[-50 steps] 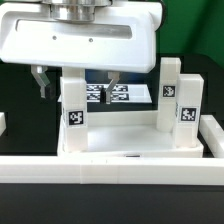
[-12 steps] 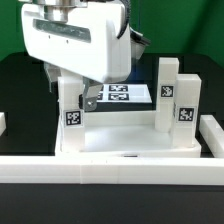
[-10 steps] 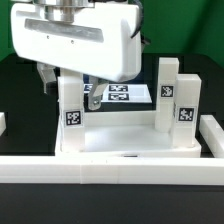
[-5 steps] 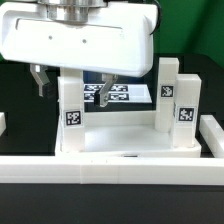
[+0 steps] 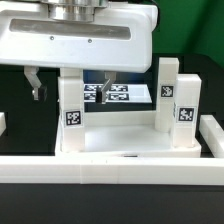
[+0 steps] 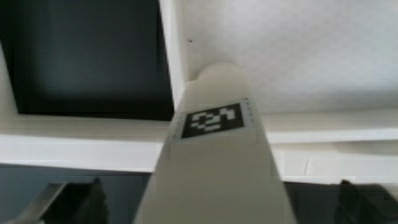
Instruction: Assemble desk
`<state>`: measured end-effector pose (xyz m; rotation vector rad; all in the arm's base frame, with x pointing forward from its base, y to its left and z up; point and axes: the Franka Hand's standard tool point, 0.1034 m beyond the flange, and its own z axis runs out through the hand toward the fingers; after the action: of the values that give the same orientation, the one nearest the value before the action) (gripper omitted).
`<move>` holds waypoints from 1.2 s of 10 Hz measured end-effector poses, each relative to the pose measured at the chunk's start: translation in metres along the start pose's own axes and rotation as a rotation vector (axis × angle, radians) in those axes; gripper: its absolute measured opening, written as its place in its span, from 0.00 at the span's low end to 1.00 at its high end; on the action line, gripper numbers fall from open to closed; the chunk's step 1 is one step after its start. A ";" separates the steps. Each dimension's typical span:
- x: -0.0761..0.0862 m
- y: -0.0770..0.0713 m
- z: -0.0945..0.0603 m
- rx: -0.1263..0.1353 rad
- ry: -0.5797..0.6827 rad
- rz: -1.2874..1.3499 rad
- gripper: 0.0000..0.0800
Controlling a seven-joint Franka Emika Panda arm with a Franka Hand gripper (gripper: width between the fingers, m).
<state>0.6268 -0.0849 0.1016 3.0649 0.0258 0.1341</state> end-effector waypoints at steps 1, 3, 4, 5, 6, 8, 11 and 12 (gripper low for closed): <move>0.000 0.001 0.000 -0.008 -0.002 -0.075 0.66; 0.000 0.001 0.000 -0.008 -0.002 -0.070 0.47; 0.000 0.001 -0.001 -0.007 -0.001 -0.069 0.37; 0.000 0.001 0.000 -0.007 -0.001 -0.069 0.37; 0.000 0.001 0.000 -0.007 -0.002 -0.048 0.37; 0.000 0.001 0.000 -0.007 -0.002 -0.009 0.37; -0.002 0.001 0.000 -0.004 -0.013 0.194 0.37; -0.005 0.000 0.000 -0.001 -0.025 0.272 0.37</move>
Offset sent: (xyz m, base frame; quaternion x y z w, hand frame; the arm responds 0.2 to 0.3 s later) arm 0.0000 0.0000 0.0000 0.0000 0.0000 0.0000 1.0000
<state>0.6221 -0.0853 0.1009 3.0518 -0.3932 0.1104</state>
